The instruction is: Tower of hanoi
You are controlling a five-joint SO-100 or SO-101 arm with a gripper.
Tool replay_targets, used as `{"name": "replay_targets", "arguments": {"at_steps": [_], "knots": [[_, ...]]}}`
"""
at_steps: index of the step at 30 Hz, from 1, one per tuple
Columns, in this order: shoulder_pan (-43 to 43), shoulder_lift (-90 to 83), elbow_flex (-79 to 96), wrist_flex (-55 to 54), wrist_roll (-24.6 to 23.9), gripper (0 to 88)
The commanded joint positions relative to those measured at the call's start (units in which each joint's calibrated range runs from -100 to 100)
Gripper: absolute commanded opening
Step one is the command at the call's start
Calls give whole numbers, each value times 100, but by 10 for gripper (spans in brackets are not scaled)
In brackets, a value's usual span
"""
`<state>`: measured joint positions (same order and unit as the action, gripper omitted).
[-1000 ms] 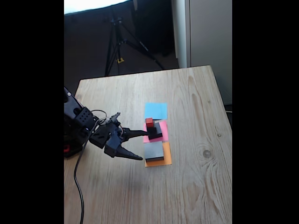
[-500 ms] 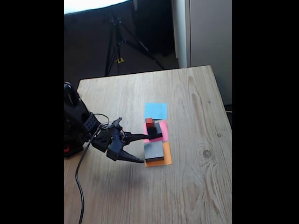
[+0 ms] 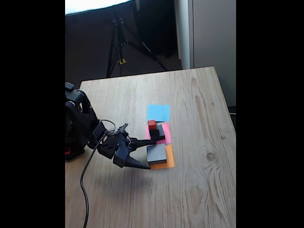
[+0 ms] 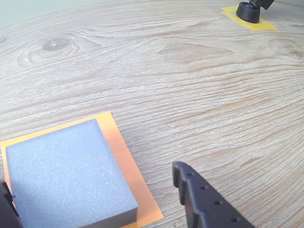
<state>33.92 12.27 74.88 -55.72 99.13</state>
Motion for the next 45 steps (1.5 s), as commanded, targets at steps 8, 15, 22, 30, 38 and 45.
{"name": "replay_targets", "arguments": {"at_steps": [8, 15, 22, 30, 38, 45], "knots": [[-237, 264, -134, -429, 87, 409], [-262, 484, -161, -567, 87, 410], [-337, 544, -152, -640, 87, 408], [-412, 749, -197, -801, 87, 405], [-446, 794, -224, -818, 87, 370], [-446, 824, -234, -826, 87, 318]]}}
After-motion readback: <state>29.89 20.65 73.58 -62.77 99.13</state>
